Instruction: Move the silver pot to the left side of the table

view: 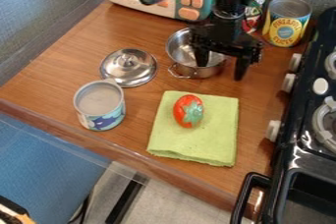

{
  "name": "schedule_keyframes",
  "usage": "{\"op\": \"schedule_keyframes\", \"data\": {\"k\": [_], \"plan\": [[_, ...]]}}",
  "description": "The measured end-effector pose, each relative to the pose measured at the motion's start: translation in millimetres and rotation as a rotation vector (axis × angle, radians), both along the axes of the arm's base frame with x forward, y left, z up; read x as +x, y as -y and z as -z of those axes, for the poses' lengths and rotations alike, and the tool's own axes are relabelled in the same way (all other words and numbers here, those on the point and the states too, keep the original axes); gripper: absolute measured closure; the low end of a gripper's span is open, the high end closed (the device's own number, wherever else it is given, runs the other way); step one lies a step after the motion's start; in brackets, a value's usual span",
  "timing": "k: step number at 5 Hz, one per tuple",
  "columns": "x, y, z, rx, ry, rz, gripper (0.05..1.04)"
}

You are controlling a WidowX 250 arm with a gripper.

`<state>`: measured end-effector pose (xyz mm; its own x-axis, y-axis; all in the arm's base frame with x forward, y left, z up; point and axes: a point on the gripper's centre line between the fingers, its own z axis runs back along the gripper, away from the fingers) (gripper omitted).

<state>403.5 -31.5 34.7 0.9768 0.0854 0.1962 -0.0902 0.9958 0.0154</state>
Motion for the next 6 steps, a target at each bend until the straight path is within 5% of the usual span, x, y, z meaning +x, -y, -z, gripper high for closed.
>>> {"op": "schedule_keyframes", "data": {"k": [2, 3, 4, 6], "plan": [[5.7, 0.4, 0.9, -0.032, 0.015, 0.028, 0.727], [5.1, 0.7, 0.4, -0.034, 0.011, 0.044, 0.922], [5.9, -5.2, -15.4, -0.035, 0.036, 0.028, 0.994], [-7.9, -55.1, -81.9, 0.001, 0.152, -0.084, 1.005]]}}
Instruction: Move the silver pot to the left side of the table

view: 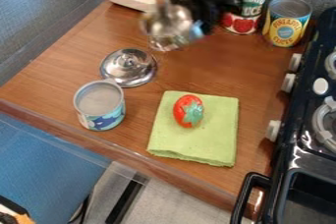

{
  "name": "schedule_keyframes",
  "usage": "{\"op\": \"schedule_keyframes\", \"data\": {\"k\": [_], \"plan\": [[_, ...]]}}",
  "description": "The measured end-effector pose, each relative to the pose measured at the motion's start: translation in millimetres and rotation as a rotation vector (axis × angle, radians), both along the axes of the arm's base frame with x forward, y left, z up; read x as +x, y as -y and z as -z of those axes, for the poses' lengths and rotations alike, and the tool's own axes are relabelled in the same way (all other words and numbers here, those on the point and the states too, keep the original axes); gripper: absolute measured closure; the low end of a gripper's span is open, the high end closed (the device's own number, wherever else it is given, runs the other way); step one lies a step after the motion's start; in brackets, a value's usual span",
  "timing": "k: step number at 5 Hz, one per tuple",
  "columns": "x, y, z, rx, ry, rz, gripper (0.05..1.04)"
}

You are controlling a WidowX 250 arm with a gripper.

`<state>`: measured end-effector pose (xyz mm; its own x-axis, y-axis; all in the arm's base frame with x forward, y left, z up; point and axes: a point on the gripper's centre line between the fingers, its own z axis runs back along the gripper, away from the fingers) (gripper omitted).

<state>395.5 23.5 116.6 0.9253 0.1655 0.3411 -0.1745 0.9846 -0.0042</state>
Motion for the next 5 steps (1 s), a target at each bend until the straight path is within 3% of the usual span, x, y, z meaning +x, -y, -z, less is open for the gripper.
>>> {"op": "schedule_keyframes", "data": {"k": [2, 5], "plan": [[-9.7, -72.9, 1.0, 0.007, -0.022, -0.157, 1.006], [7.2, -120.2, 53.4, 0.026, -0.108, -0.257, 1.006]]}}
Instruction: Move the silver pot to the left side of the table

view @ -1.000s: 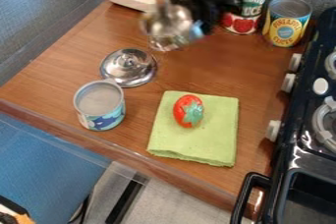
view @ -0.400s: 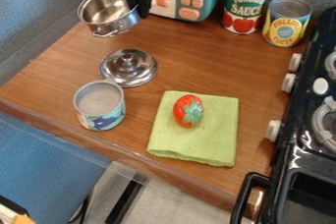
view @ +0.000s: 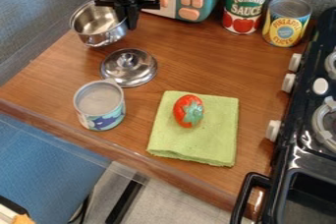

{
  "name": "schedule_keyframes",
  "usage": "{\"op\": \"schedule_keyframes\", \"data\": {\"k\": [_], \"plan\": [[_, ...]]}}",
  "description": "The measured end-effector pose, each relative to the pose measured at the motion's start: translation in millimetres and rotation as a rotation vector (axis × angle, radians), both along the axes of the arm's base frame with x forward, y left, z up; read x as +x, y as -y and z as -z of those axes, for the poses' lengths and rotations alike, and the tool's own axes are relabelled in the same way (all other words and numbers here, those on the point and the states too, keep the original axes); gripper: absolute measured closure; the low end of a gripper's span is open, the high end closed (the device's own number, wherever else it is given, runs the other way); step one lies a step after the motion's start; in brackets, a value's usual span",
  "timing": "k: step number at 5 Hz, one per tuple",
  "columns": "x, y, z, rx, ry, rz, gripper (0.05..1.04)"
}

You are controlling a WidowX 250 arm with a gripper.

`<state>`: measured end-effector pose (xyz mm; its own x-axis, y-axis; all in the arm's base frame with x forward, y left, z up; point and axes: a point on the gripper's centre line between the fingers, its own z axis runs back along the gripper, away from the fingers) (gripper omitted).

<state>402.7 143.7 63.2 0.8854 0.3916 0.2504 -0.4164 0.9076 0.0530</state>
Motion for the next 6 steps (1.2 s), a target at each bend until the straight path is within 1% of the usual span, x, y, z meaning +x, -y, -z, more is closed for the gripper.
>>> {"op": "schedule_keyframes", "data": {"k": [1, 2, 3, 4, 5, 6], "plan": [[7.0, -7.4, 16.2, 0.014, -0.027, -0.009, 1.006], [10.9, -18.7, 17.5, 0.026, -0.031, -0.011, 1.006], [5.8, -24.1, 16.9, 0.030, -0.058, -0.023, 0.976], [1.2, -23.7, 13.7, 0.019, -0.097, -0.011, 0.800], [0.1, -25.8, 9.9, -0.033, -0.092, 0.029, 0.518], [-2.4, -30.6, -14.7, -0.057, -0.039, 0.081, 0.216]]}}
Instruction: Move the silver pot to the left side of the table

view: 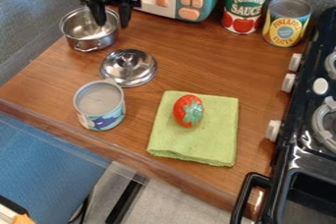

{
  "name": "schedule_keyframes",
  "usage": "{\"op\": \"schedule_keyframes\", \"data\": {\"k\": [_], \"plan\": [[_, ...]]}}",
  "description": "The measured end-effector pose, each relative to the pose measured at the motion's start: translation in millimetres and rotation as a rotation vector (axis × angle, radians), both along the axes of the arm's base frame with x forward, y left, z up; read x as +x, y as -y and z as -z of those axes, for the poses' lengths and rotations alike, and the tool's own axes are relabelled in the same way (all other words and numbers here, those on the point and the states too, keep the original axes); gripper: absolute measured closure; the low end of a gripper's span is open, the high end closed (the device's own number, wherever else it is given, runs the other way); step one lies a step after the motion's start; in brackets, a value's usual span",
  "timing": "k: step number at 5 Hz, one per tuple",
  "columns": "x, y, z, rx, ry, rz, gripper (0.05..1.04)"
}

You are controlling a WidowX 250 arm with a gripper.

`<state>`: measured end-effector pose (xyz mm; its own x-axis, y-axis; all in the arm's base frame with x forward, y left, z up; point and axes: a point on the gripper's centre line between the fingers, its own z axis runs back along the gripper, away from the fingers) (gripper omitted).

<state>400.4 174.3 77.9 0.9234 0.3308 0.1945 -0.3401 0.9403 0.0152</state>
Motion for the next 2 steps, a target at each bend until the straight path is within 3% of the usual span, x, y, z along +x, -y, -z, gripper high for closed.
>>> {"op": "schedule_keyframes", "data": {"k": [1, 2], "plan": [[-2.7, 9.1, -13.8, -0.032, 0.007, 0.095, 0.070], [-10.8, 13.3, -29.0, -0.006, 0.013, 0.179, 0.073]]}}
